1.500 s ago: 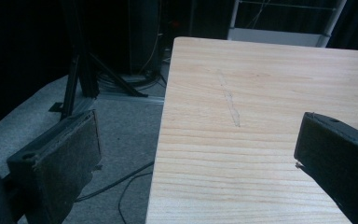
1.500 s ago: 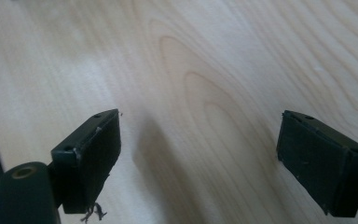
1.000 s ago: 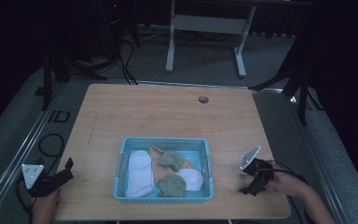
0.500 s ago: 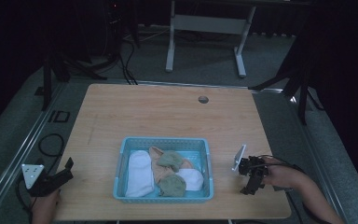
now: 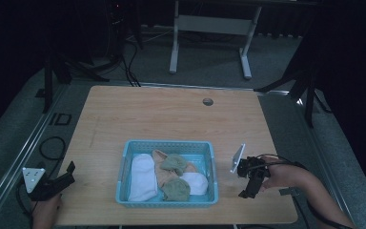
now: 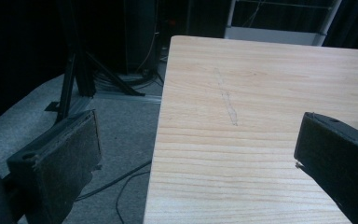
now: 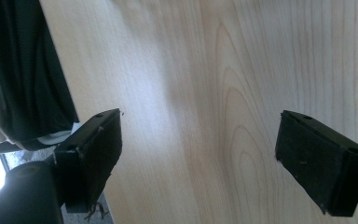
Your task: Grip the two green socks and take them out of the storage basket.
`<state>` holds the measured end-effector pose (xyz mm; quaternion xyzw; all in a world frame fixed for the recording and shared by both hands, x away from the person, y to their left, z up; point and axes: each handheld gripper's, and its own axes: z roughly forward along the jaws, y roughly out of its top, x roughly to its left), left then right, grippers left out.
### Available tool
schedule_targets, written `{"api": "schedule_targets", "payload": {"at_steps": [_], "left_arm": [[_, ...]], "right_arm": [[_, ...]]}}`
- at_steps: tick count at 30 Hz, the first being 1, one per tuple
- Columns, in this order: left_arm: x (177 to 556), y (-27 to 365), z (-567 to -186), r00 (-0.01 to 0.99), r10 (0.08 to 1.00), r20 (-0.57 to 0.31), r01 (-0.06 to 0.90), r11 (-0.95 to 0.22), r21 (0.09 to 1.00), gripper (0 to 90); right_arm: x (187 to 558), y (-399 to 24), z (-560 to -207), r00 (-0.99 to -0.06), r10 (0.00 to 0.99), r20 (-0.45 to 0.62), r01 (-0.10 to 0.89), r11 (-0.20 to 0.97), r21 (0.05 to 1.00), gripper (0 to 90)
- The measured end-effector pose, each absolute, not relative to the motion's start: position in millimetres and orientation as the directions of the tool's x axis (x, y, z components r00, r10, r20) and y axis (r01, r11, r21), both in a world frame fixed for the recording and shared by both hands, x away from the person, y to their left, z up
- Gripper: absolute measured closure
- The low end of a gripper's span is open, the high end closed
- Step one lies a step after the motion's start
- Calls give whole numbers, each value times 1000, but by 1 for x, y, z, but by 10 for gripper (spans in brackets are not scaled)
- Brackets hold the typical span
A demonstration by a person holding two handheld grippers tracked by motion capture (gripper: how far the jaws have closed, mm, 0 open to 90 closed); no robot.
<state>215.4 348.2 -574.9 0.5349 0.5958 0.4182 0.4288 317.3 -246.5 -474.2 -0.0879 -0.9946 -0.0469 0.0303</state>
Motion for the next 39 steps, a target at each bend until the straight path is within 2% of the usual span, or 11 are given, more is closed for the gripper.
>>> {"api": "schedule_targets", "payload": {"at_steps": [18, 28, 39], "left_arm": [[216, 348, -575, -56, 996, -67, 279, 80, 957, 7], [215, 348, -575, -52, 996, -69, 278, 80, 957, 7], [215, 349, -575, -51, 996, -71, 280, 82, 956, 7]], "right_arm": [[318, -192, -424, -995, 95, 33, 98, 992, 84, 172], [317, -158, -419, -998, 34, 46, 37, 997, 69, 172], [322, -130, -429, -998, -7, 55, -4, 999, 54, 182]]}}
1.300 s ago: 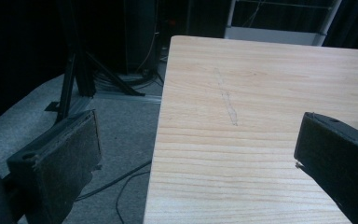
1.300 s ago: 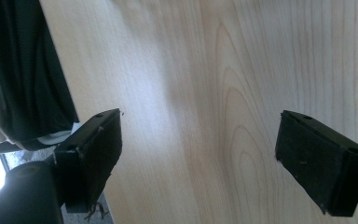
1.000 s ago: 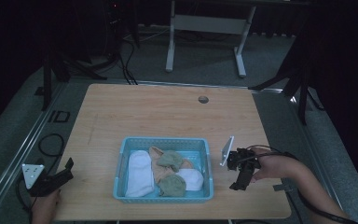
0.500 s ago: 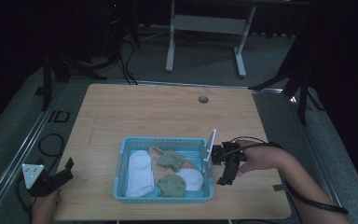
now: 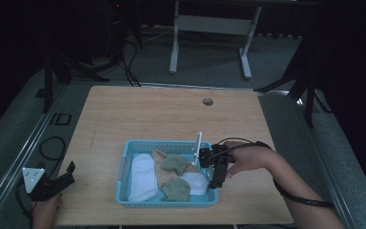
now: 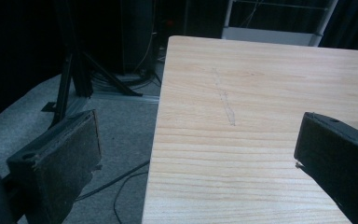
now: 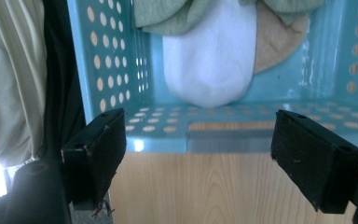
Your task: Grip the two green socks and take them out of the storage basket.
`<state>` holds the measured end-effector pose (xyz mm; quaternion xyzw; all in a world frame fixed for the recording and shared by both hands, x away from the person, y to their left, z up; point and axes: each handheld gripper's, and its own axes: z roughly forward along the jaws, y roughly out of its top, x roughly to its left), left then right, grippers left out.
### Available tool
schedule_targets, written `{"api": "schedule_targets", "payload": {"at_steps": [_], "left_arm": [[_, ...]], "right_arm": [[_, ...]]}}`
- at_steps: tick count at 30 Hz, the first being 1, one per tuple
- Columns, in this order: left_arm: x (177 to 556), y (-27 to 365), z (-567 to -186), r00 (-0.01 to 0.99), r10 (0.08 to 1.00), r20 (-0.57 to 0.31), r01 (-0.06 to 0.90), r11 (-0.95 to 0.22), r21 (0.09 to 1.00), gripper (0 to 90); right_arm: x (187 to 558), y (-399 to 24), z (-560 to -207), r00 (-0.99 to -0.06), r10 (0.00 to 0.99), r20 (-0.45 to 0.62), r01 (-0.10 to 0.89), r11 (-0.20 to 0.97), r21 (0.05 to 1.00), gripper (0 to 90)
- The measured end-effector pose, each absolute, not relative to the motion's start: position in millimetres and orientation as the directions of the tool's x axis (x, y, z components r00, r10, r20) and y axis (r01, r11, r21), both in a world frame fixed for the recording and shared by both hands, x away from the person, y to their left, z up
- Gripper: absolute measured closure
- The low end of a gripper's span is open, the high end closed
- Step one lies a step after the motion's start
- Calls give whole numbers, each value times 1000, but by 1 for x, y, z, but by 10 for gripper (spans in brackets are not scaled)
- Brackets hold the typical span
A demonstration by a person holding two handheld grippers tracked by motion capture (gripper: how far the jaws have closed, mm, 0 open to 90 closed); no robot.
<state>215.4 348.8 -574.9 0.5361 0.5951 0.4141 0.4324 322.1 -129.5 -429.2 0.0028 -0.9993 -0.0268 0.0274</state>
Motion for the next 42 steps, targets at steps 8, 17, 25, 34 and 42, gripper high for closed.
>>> {"api": "schedule_targets", "payload": {"at_steps": [8, 17, 25, 34, 42], "left_arm": [[216, 349, -575, -51, 996, -71, 284, 83, 955, 7], [216, 349, -575, -47, 996, -74, 283, 85, 955, 7], [216, 349, -575, -46, 996, -76, 281, 86, 956, 7], [216, 349, -575, -43, 996, -75, 281, 84, 956, 7], [216, 349, -575, -44, 996, -78, 282, 87, 956, 7]], "right_arm": [[321, -104, -442, -997, -52, 57, -50, 998, 36, 215], [320, -81, -453, -994, -79, 78, -77, 996, 34, 217], [319, -65, -456, -991, -103, 87, -98, 994, 55, 220], [318, -58, -474, -987, -112, 113, -108, 993, 37, 251], [318, -53, -493, -986, -116, 118, -116, 993, 9, 316]]}}
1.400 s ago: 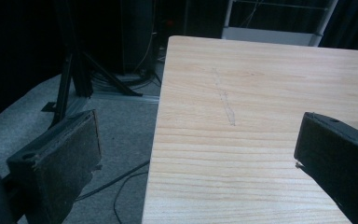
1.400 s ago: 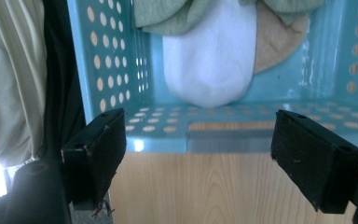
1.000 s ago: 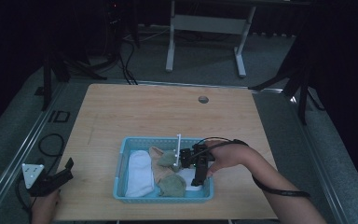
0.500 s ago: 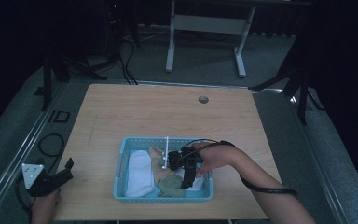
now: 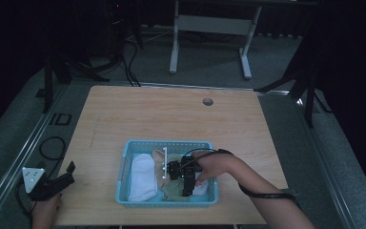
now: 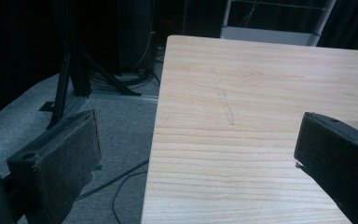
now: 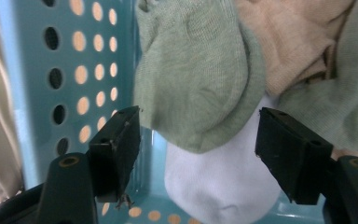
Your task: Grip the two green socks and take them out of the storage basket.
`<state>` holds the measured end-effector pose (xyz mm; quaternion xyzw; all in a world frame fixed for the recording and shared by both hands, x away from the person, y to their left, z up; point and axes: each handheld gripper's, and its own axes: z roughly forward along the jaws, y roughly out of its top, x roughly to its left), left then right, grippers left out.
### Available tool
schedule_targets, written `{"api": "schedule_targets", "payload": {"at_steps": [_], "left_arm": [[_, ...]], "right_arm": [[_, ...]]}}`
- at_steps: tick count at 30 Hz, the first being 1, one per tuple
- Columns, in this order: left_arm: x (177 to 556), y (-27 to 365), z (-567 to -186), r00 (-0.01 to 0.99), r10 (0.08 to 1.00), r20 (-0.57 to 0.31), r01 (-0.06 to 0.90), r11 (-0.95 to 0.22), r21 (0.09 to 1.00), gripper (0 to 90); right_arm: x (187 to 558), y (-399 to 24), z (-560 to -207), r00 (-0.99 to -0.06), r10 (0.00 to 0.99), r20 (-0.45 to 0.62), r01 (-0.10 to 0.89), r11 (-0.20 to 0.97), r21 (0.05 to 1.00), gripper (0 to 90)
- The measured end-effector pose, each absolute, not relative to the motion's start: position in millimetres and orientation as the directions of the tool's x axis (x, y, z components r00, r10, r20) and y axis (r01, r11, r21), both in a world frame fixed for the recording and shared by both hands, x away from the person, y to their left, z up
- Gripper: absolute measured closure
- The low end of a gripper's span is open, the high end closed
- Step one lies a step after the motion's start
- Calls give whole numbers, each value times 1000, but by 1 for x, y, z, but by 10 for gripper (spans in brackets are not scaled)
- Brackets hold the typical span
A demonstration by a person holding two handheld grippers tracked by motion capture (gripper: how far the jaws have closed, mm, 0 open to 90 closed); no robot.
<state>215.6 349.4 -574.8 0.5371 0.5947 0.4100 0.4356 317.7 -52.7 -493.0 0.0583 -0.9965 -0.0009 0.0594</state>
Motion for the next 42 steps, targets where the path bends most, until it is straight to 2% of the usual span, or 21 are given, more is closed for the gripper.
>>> {"api": "schedule_targets", "payload": {"at_steps": [5, 7, 9, 11, 14, 21, 25, 42], "left_arm": [[216, 349, -575, -43, 996, -75, 283, 84, 956, 7], [216, 349, -575, -43, 996, -75, 284, 84, 955, 7], [216, 349, -575, -44, 996, -76, 284, 85, 955, 7], [216, 349, -575, -44, 996, -76, 284, 85, 955, 7], [216, 349, -575, -44, 996, -75, 284, 85, 955, 7], [216, 349, -575, -44, 996, -74, 285, 84, 955, 7], [216, 349, -575, -45, 996, -77, 284, 87, 955, 7], [216, 349, -575, -45, 996, -78, 284, 87, 955, 7]], "right_arm": [[318, -50, -500, -987, -111, 119, -113, 994, -8, 369], [316, -50, -501, -987, -116, 114, -118, 993, -10, 441], [315, -49, -500, -988, -115, 107, -117, 993, -13, 569], [314, -48, -498, -988, -121, 99, -122, 992, -7, 655], [313, -48, -492, -987, -126, 104, -126, 992, 7, 725], [308, -48, -474, -987, -144, 76, -144, 990, 1, 780], [309, -51, -458, -989, -139, 58, -137, 990, 29, 790], [315, -69, -406, -994, -109, -20, -110, 993, 46, 789]]}}
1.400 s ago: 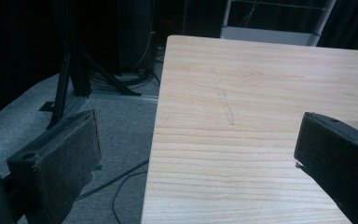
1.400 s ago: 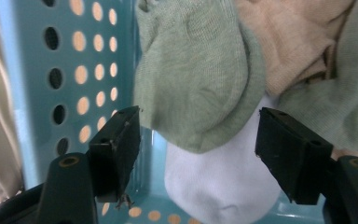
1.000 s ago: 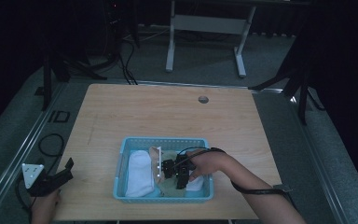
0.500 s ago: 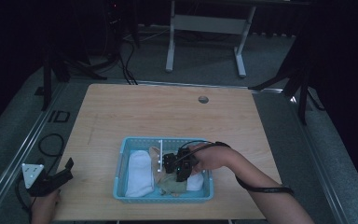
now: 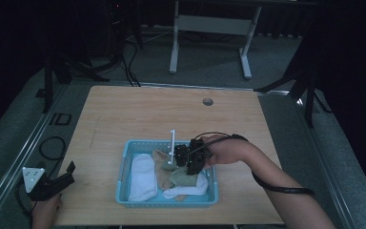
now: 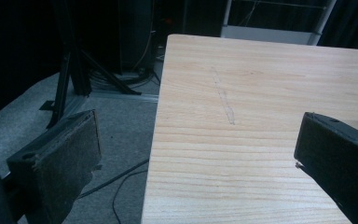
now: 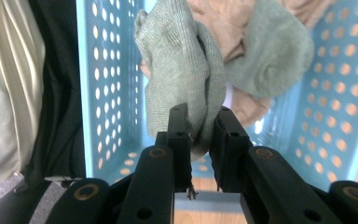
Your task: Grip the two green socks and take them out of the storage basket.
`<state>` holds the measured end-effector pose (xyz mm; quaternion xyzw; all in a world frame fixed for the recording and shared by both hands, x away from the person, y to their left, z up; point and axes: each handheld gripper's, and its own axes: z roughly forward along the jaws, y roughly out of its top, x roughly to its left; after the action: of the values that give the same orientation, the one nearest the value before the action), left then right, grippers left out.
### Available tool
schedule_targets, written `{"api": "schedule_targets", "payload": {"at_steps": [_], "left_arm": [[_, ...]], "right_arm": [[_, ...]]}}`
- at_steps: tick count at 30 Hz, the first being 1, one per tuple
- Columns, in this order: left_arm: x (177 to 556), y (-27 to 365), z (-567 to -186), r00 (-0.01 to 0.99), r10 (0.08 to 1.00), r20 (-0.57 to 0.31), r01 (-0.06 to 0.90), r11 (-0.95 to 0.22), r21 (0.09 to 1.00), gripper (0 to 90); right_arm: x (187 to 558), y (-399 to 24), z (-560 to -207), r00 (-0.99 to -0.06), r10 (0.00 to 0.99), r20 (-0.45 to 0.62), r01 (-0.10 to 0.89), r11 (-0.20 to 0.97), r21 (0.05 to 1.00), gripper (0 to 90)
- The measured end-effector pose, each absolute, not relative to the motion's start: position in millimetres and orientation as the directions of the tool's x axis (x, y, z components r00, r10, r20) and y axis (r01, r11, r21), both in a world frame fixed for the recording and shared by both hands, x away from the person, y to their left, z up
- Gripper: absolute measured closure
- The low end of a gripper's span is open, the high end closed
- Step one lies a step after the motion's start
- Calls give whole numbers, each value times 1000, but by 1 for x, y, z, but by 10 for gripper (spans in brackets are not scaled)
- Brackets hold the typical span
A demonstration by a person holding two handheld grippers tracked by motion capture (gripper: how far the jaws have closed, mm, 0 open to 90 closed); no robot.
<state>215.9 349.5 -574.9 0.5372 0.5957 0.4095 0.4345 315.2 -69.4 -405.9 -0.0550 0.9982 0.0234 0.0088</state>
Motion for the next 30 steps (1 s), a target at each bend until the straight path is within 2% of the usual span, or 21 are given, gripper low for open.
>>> {"api": "schedule_targets", "payload": {"at_steps": [17, 23, 30], "left_arm": [[216, 349, -575, -47, 996, -76, 286, 86, 954, 7], [216, 349, -575, -48, 996, -76, 286, 87, 954, 7], [216, 349, -575, -49, 996, -73, 286, 84, 955, 7]], "right_arm": [[323, -136, -379, -999, 7, -41, 5, 999, 44, 789], [322, -180, -371, -996, 71, -49, 68, 996, 59, 789], [316, -219, -377, -992, 120, -39, 118, 991, 55, 788]]}}
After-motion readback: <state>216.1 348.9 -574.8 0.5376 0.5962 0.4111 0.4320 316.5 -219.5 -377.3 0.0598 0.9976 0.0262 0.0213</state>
